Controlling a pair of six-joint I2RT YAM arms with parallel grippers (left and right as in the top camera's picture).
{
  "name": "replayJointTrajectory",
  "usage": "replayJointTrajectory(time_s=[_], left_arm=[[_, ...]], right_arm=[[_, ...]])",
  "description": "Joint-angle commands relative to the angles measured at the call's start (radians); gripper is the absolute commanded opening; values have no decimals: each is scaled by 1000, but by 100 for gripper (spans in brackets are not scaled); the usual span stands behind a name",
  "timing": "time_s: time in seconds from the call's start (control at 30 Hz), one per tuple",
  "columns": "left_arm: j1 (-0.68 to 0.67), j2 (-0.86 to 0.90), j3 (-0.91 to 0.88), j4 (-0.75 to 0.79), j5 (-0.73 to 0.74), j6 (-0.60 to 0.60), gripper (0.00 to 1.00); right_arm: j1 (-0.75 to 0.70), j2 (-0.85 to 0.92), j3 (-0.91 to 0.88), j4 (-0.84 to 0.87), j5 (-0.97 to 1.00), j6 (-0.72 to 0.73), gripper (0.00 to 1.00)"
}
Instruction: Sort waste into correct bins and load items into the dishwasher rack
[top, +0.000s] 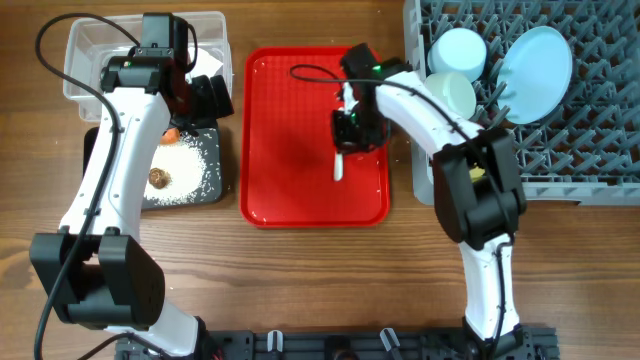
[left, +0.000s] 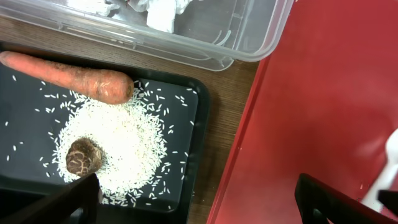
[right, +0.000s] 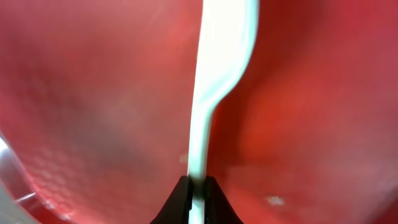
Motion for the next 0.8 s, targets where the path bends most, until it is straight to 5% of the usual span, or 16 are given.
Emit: replayJointTrajectory(time_s=[0.0,0.23,0.53,0.77], left_arm=[[5,-3,1,-1,9,5,100],[5,-3,1,4,9,5,100],[5,-3,1,6,27,5,100],[5,-3,1,7,27,5,100]], right_arm=[[-3,27,19,-18,212,-106,4],[-1,-3,18,-75,300,-113,4],[47,41,-63,54,289,-188,7],[49,40,-38,53,300,-249,25]])
